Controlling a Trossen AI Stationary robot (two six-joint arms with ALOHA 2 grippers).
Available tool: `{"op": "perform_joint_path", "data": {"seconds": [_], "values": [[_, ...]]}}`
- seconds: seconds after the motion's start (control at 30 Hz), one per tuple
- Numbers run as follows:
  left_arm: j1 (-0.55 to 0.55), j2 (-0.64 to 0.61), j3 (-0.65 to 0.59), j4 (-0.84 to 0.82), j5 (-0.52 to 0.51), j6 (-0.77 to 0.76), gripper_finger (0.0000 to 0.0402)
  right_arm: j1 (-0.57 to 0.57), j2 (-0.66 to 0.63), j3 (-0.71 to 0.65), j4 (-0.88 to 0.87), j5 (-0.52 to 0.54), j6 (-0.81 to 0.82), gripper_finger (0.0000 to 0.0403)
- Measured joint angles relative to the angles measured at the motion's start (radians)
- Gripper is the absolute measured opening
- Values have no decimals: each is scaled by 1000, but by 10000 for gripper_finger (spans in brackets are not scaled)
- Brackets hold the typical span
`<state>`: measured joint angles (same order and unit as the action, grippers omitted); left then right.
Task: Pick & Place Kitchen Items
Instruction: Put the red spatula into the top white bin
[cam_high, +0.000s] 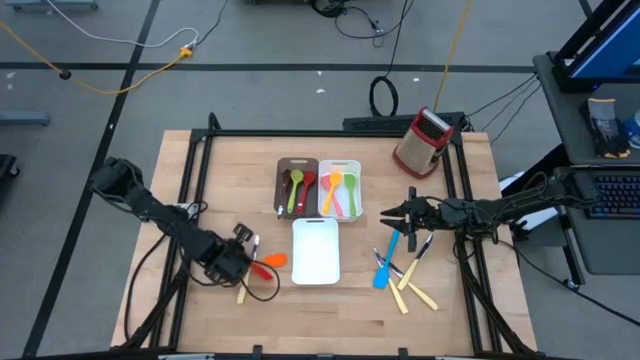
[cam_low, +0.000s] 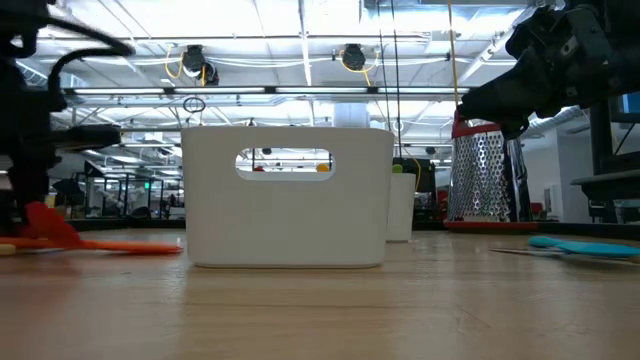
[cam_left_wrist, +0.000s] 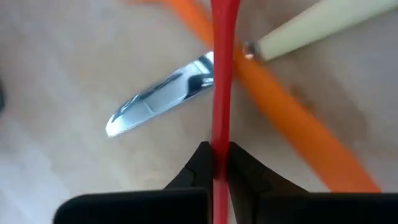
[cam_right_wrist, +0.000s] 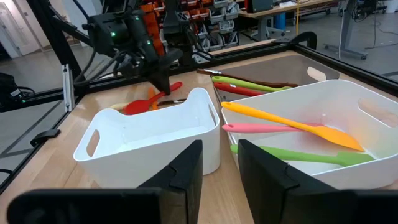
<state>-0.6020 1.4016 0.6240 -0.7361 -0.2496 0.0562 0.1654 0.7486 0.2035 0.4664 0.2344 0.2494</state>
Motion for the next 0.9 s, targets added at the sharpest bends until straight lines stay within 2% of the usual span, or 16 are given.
{"op": "perform_joint_path", "data": {"seconds": [0.33, 0.57, 0.73, 0.9], "values": [[-1, -5, 125, -133, -59, -74, 12, 0, 0, 0, 0, 0, 0, 93], [-1, -7, 264, -375, -95, -173, 15, 0, 0, 0, 0, 0, 0, 93], [-1, -8, 361, -463, -93, -284, 7, 0, 0, 0, 0, 0, 0, 93], [5, -8, 463, -474, -91, -418, 14, 0, 0, 0, 0, 0, 0, 93]]}}
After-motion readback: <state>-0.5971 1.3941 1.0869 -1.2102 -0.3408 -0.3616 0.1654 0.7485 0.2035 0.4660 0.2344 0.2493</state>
